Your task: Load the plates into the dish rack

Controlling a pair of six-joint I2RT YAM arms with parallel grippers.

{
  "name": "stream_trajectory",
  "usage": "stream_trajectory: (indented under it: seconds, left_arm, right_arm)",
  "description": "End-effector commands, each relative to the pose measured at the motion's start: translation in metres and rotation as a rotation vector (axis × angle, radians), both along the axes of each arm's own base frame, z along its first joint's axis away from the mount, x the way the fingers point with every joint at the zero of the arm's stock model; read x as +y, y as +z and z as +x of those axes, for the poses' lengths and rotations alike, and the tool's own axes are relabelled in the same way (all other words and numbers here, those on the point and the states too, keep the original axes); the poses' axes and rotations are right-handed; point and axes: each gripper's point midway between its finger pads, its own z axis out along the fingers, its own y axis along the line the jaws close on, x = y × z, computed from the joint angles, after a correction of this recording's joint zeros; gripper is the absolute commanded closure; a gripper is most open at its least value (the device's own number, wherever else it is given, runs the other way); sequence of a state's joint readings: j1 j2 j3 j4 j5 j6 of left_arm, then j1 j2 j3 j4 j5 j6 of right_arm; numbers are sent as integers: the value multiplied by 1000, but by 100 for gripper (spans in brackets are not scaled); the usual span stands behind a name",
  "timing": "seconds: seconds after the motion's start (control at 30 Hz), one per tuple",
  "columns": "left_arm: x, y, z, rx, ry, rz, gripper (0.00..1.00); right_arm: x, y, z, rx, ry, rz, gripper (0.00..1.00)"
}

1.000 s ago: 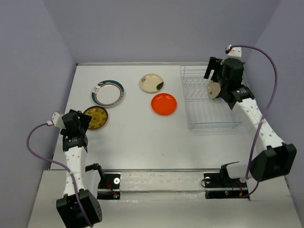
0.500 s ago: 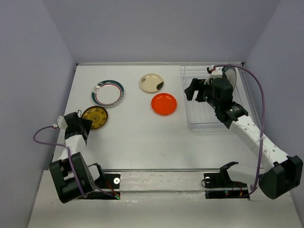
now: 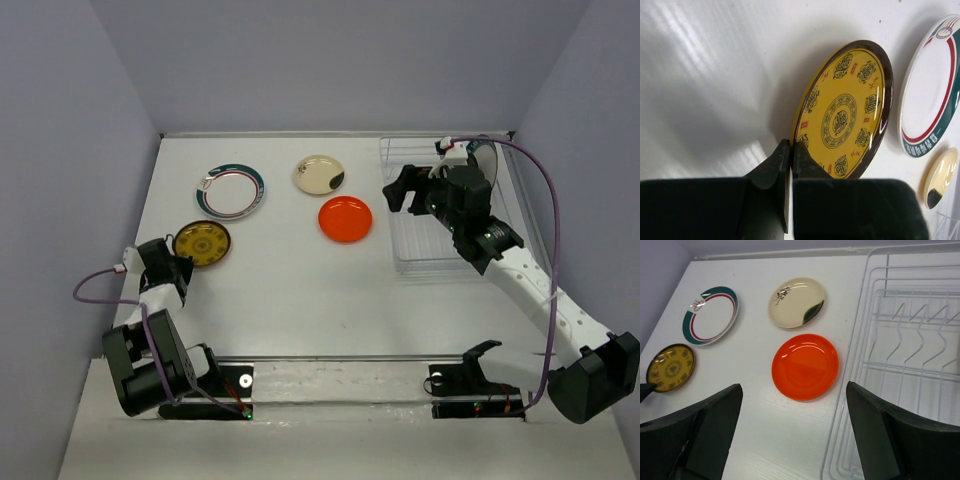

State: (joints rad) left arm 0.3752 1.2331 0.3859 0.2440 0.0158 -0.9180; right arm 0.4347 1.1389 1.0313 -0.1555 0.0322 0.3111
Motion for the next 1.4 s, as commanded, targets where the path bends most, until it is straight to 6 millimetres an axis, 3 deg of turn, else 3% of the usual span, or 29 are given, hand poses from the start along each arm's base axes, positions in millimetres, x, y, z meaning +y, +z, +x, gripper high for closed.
stream_trajectory:
  seconds: [0.0,0.07,0.3,0.33,0.43,0.47,0.5,0.57,0.7,0.8,1.0,1.07,1.1,1.13,1.17,1.2,1.23,1.27,1.37]
  left_arm:
    - [-1,9,-28,48,-13,63,94]
    - [-3,37,-26,-24,-33,94,94]
    - [-34,129,-35,-202,-252,232,94]
    - [-45,135,-34,-223,-284,231,94]
    - [-104,162,-23,-401,-501,169,94]
    - [-134,167,-24,-450,-622,119,94]
    - [-147,180,-20,-530,-675,122,94]
    - [-175,189,-22,-578,-794,86,94]
    - [-212,224,-27,-710,-961,90,94]
    - [-228,245,-33,-782,-1038,110,94]
    - [-262,246,-42,-810,-1208,96,94]
    - [-270,248,-45,-824,-1242,114,94]
    - [-272,247,-46,-825,-1252,119,94]
    - [-273,250,-46,-833,-1259,125,94]
    - [-275,250,-46,-835,-1268,128,94]
    - [-278,248,-46,-823,-1280,125,83]
    - [-277,246,-45,-814,-1278,127,70]
    - [-277,245,-43,-801,-1275,134,44]
    - [-267,240,-35,-735,-1243,201,16]
  right_arm:
    - [18,23,-11,-57,76,68,10]
    - [24,23,-13,-46,106,88,9]
    - [77,21,-45,28,366,209,6]
    - [84,22,-51,34,398,226,4]
    - [112,29,-62,32,491,282,3]
    - [122,22,-63,54,512,280,3]
    - [132,25,-67,55,538,283,2]
    - [143,14,-61,88,543,280,2]
    - [153,3,-48,112,542,276,1]
    - [158,-2,-42,128,540,275,1]
    - [172,-12,-42,148,587,292,5]
    - [172,-17,-38,158,566,290,19]
    - [172,-18,-38,162,565,289,19]
    - [171,-18,-36,160,554,290,42]
    - [170,-18,-33,155,536,291,55]
    - [165,-17,-29,140,497,288,81]
    - [162,-15,-26,129,475,284,92]
    - [158,-14,-24,118,452,274,93]
    - [117,-8,5,83,278,187,93]
